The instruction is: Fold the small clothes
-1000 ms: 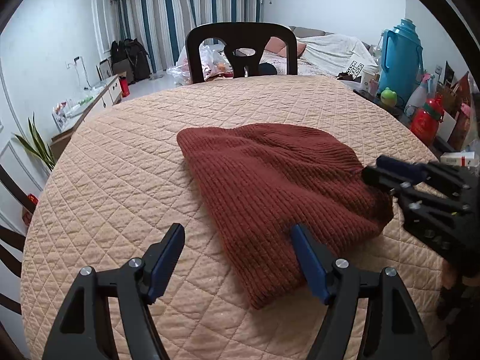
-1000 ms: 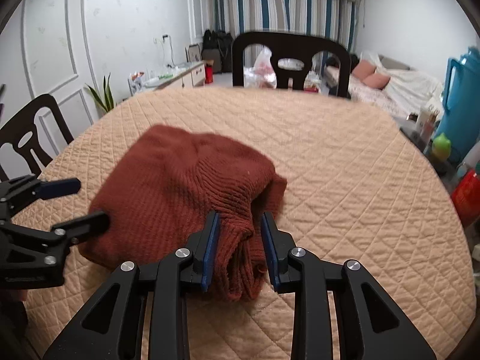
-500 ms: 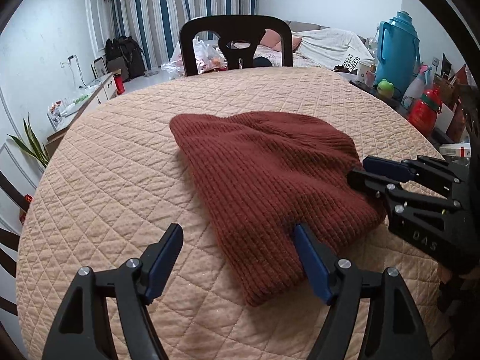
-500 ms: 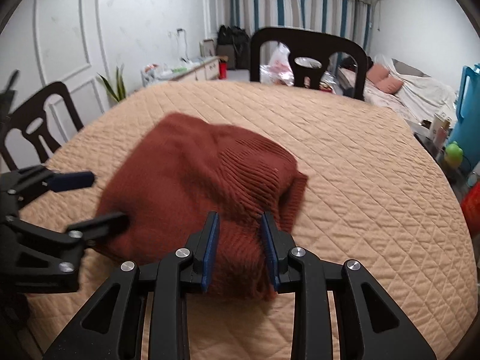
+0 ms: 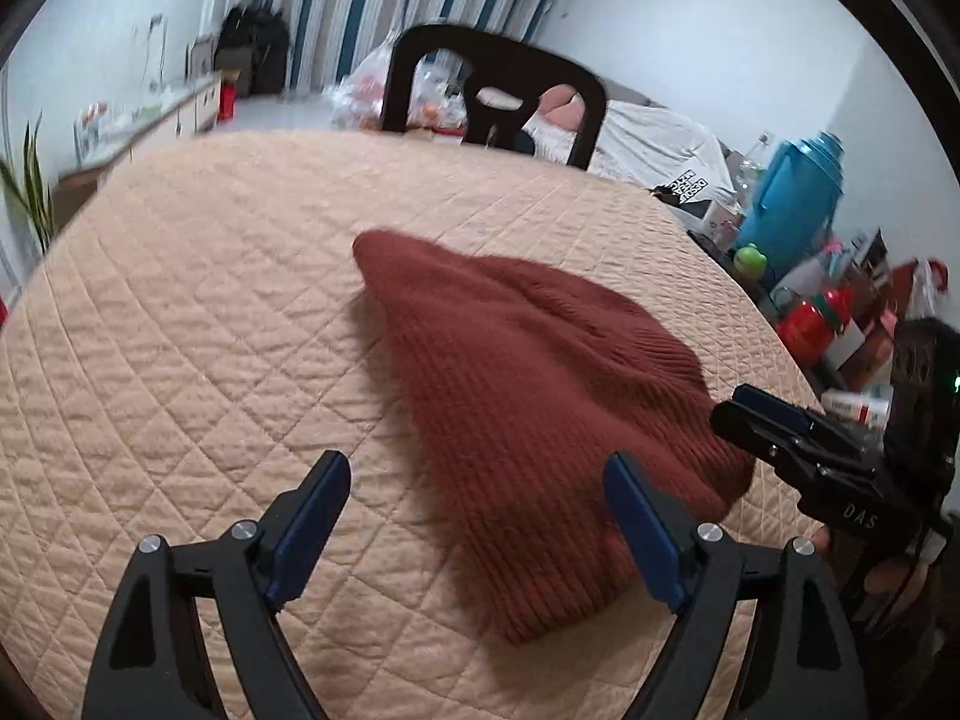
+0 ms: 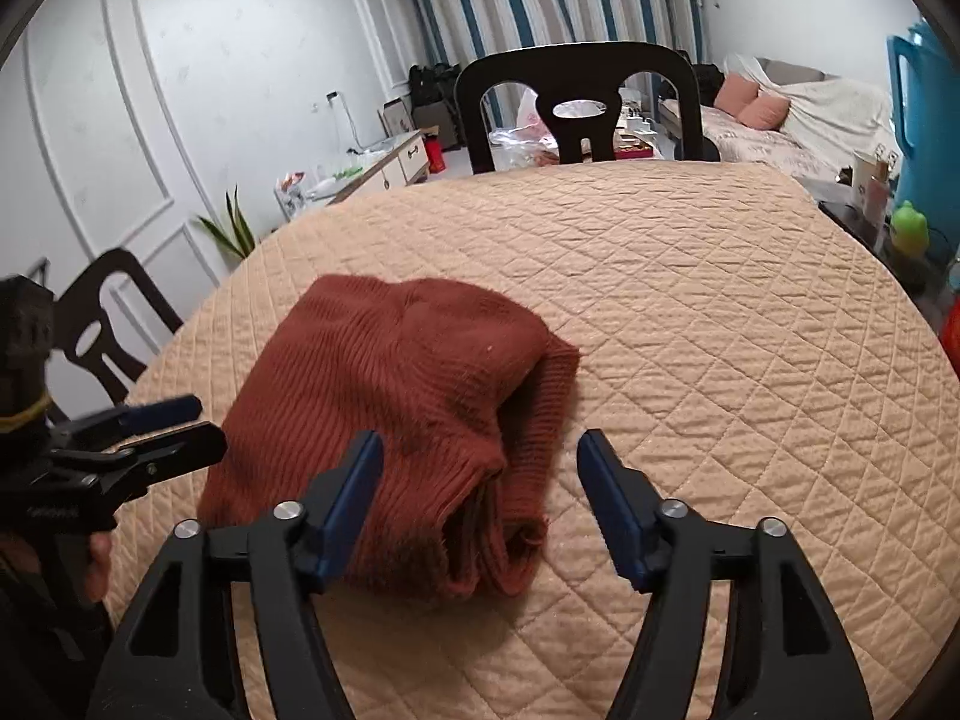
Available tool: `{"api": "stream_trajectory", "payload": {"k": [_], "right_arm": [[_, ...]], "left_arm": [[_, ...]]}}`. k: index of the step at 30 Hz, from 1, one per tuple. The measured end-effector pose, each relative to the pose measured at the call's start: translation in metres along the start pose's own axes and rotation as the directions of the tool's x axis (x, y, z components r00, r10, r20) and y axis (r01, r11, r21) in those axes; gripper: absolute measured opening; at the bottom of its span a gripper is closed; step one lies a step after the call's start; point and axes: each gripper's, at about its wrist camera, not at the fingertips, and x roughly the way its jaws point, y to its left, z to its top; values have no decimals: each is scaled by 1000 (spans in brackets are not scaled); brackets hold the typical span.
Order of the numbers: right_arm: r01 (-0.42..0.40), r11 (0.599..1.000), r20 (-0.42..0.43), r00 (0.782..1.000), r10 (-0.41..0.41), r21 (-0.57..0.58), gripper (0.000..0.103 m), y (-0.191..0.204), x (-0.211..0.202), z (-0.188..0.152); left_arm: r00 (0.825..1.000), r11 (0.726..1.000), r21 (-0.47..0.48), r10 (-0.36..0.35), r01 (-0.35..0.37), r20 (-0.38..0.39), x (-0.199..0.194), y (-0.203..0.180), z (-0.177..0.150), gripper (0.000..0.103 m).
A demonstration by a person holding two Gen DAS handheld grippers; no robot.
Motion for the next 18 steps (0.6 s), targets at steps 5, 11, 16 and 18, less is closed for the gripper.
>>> {"api": "stream_trajectory", "payload": {"k": [5, 11, 16, 18], "right_arm": [[-83, 989, -74, 993, 92, 122, 68, -17, 26, 5], [-141, 961, -140, 974, 177, 239, 69, -32, 48, 4], [-155, 952, -138, 971, 197, 264, 69, -33, 48, 5], [-166, 949, -135, 969, 208, 268, 69, -34, 49, 5]], "left_arm": [[997, 993, -109, -54, 47, -63, 19, 14, 5, 88], [994, 992, -111, -70, 60, -89, 31, 12, 12, 88], [990, 990, -122, -86, 72, -116, 40, 13, 16, 88], [988, 990, -122, -81, 65, -131, 43, 14, 16, 88]]}}
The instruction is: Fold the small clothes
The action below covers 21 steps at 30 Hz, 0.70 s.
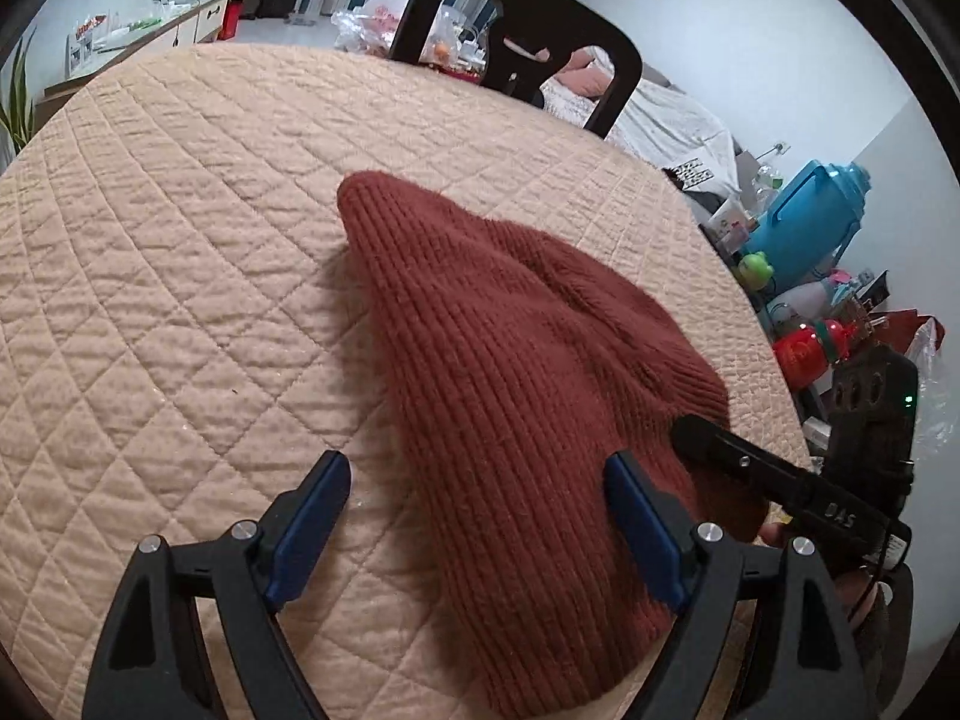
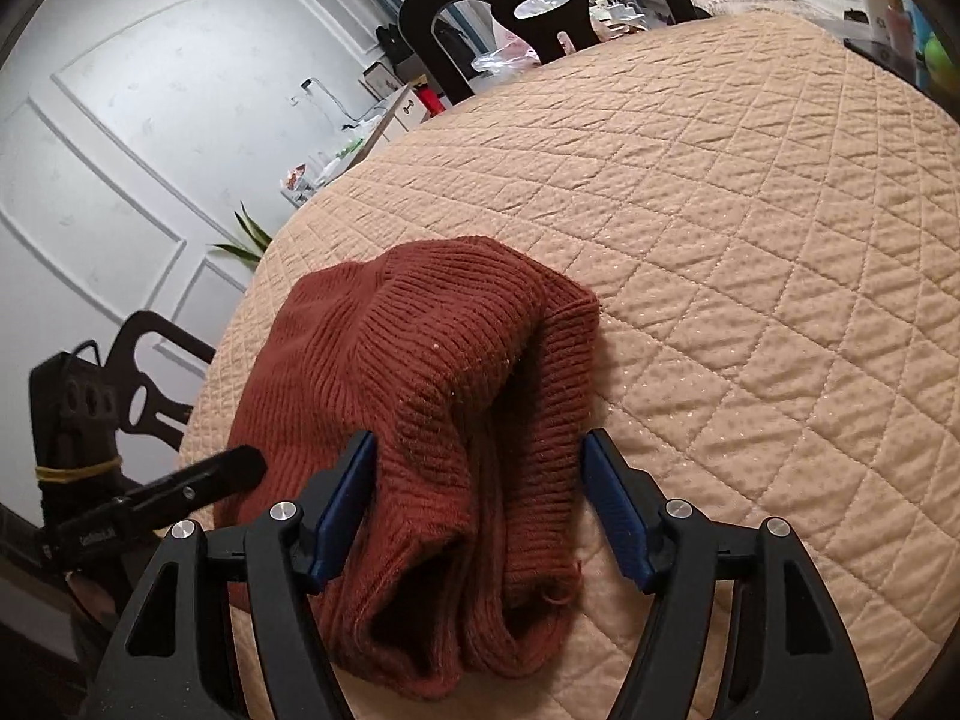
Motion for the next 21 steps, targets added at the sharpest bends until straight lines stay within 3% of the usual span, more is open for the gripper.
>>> {"api": "stream_trajectory", "payload": {"k": [3, 6, 8, 10, 16, 21], "right_arm": [[8, 1000, -3, 1000, -8, -9, 66, 1, 0, 0], [-5, 1000, -15, 1000, 5, -11, 52, 2, 2, 0], [-16, 1000, -14, 1000, 15, -11, 45, 2, 1, 0], [-2, 1000, -10, 1000, 2, -24, 42, 5, 0, -1], [-3, 1000, 17, 1000, 4, -11, 35, 8, -6, -2], [-12, 1000, 44, 999, 12, -16, 32, 18, -14, -2]], "left_arm": [[1000, 1000, 3, -3, 3, 0, 2, -1, 0, 88], [1000, 1000, -4, -9, 9, 1, 2, -1, 2, 85], [999, 999, -16, -36, 36, -4, 3, -1, 3, 72], [999, 998, -29, -54, 54, -5, 1, -2, 4, 66], [999, 999, 3, -32, 32, 9, -4, -11, 7, 44], [999, 999, -5, -36, 36, 22, -11, -10, 9, 37]]}}
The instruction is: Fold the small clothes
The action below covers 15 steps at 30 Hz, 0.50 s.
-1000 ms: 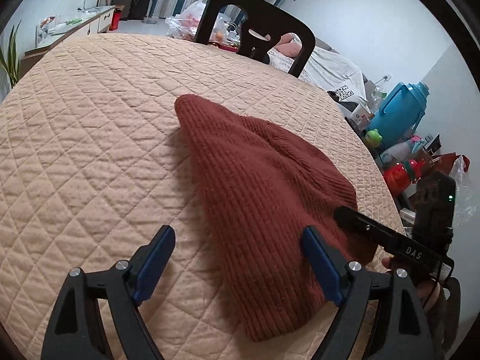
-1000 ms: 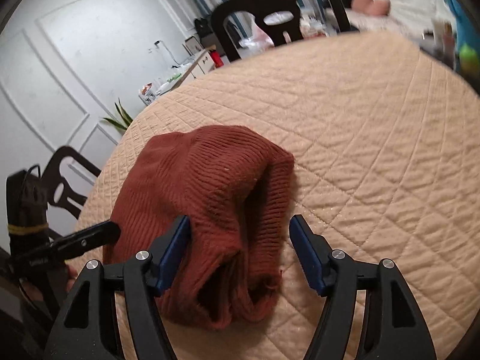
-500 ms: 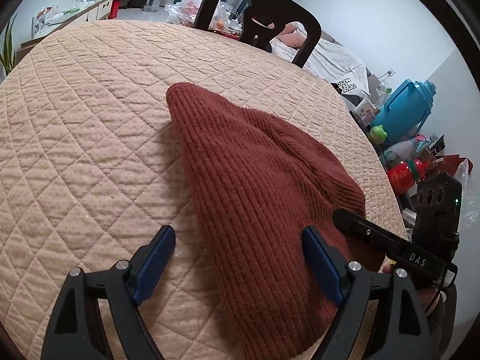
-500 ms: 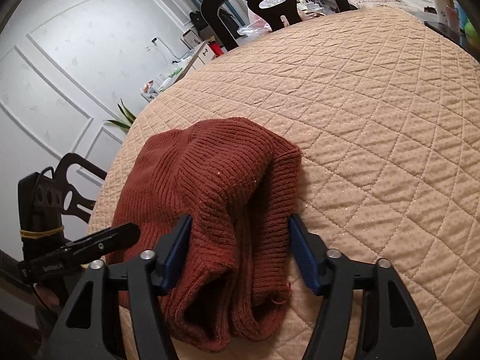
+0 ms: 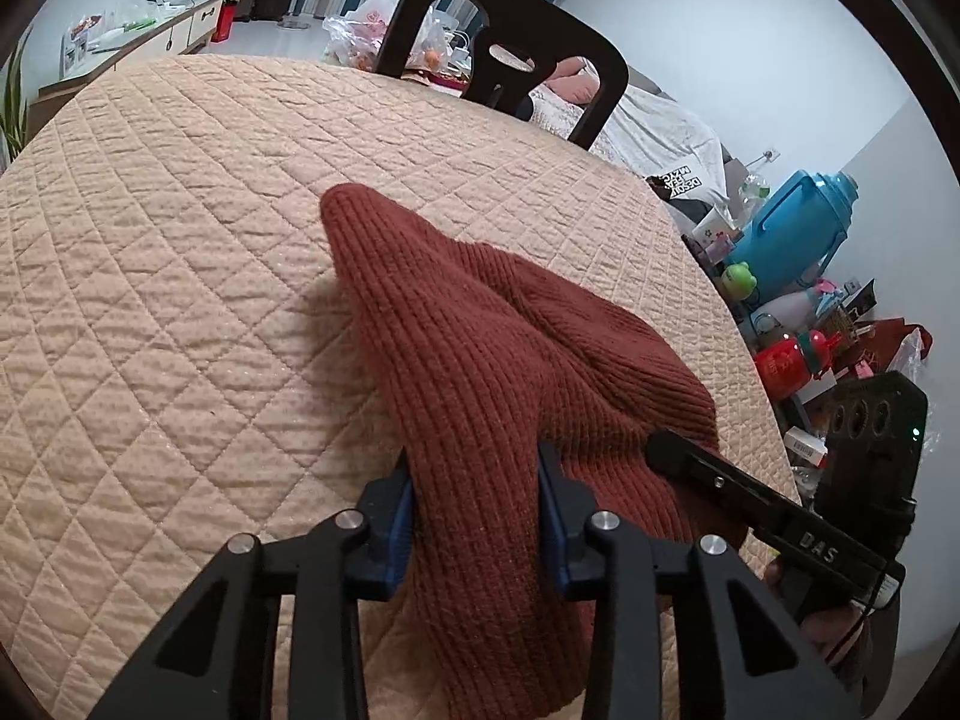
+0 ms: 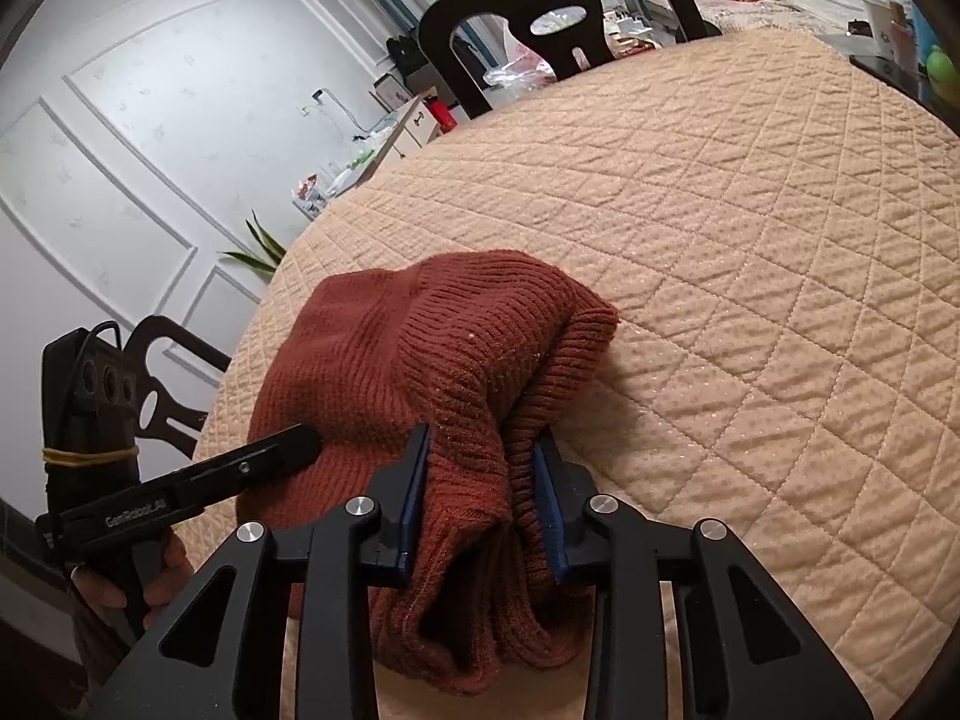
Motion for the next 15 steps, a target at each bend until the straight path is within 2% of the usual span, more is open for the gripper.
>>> {"api": "stream_trajectory", "payload": {"k": [8, 15], "right_arm": [[-31, 998, 30, 999, 33, -63, 31, 43, -11, -1], [-73, 990, 26, 997, 77, -117, 31, 87, 1, -3]], "left_arm": [[998, 1000, 6, 14, -15, 65, -38, 12, 2, 37], [990, 998, -16, 54, -52, 130, -78, 43, 0, 37]]}}
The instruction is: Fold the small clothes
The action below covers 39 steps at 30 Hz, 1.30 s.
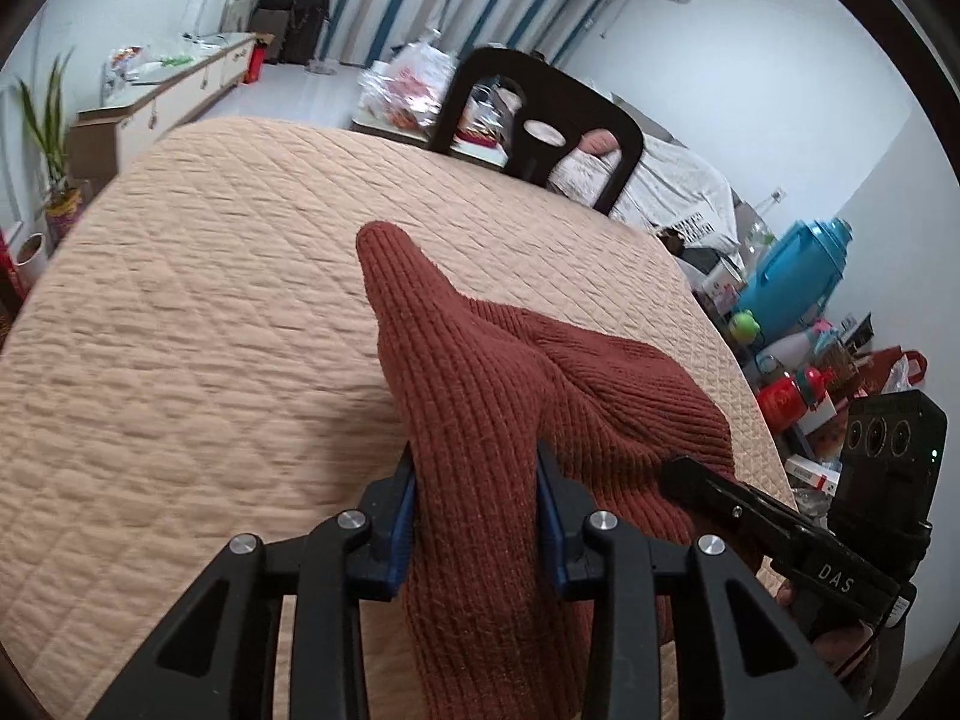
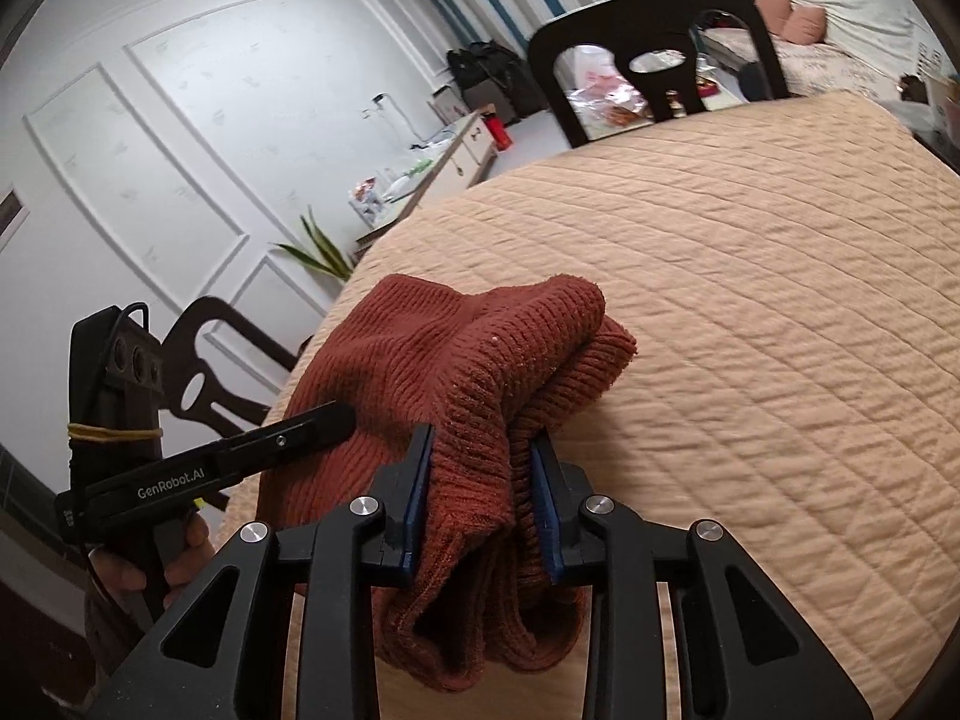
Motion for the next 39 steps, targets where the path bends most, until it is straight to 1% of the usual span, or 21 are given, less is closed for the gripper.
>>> {"api": "stream_trajectory", "payload": {"k": [5, 8, 11, 17, 20, 21, 24, 27, 30, 32, 34, 36, 38, 39], "right_arm": [[-31, 998, -12, 999, 31, -46, 31, 36, 22, -1], [-42, 997, -16, 999, 41, -72, 31, 56, 36, -3], [-61, 995, -23, 998, 59, -81, 31, 64, 46, -7], [-87, 989, -36, 996, 83, -120, 31, 94, 74, -9], [-97, 987, -43, 995, 92, -130, 31, 103, 86, -12], [-110, 987, -51, 993, 104, -121, 31, 105, 93, -13], [-114, 987, -69, 992, 107, -116, 31, 109, 104, -17], [-111, 987, -90, 991, 101, -114, 31, 112, 115, -23], [-84, 987, -104, 992, 70, -137, 31, 115, 120, -32], [-56, 986, -100, 994, 41, -155, 31, 116, 120, -35], [-38, 988, -110, 994, 22, -147, 31, 116, 123, -38], [-20, 991, -119, 993, 4, -134, 32, 113, 125, -39], [3, 992, -131, 991, -20, -130, 35, 111, 126, -41], [16, 992, -133, 991, -33, -128, 36, 110, 127, -42]], "left_arm": [[999, 999, -26, 40, -39, 33, -22, 28, 1, 37], [998, 997, -48, 58, -56, 38, -31, 45, 2, 37], [996, 994, -74, 78, -74, 47, -39, 63, 4, 37], [991, 989, -97, 117, -110, 61, -45, 93, 6, 37], [988, 984, -118, 139, -131, 63, -46, 107, 8, 37], [986, 983, -116, 151, -143, 67, -46, 111, 8, 37], [983, 981, -105, 169, -162, 64, -44, 118, 7, 37], [981, 978, -104, 188, -182, 50, -43, 133, 3, 37], [979, 975, -103, 203, -199, 30, -39, 143, -2, 37], [978, 974, -97, 209, -206, 27, -38, 146, -4, 39], [979, 975, -99, 204, -200, 28, -39, 149, -5, 41], [977, 974, -89, 211, -208, 29, -41, 150, -7, 44], [972, 971, -68, 232, -230, 27, -41, 149, -8, 59], [970, 968, -62, 243, -241, 26, -42, 149, -8, 61]]}}
